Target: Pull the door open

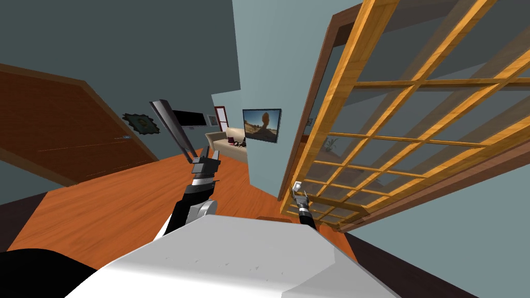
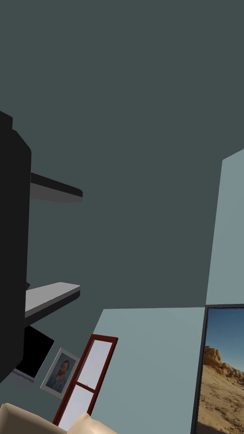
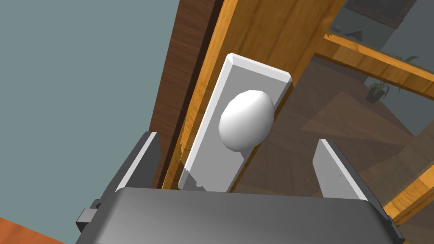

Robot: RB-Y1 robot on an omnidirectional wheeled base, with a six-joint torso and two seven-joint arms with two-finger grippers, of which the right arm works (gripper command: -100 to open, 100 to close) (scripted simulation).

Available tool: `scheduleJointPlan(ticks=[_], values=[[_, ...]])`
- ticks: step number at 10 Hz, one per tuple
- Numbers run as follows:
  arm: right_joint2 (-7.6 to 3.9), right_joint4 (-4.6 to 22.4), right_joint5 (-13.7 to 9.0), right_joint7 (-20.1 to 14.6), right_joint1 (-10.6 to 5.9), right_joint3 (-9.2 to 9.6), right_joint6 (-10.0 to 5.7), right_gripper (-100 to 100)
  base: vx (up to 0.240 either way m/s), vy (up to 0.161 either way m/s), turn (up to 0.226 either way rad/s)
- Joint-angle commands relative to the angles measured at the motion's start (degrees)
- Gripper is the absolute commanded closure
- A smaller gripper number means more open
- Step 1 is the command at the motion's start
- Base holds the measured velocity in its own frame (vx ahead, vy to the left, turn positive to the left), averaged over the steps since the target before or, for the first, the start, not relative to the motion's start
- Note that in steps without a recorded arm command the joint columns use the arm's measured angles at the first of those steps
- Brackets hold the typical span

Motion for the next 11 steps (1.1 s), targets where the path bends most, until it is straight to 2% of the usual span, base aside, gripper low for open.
scheduleJointPlan(ticks=[1, 8, 10, 11], values=[[0.1, -0.2, -0.9, -2.9, 0.09, 0.41, 0.06, -100, -0.052, -0.017, 0.024], [0.46, -1.1, -3.9, -12.4, 0.36, 1.76, 0.36, -100, -0.048, -0.015, 0.029], [0.53, -1.3, -4.5, -14.2, 0.42, 2.04, 0.43, -100, -0.043, -0.015, 0.023], [0.5, -1.3, -4.3, -13.5, 0.42, 1.94, 0.44, -100, -0.016, -0.005, 0.003]])
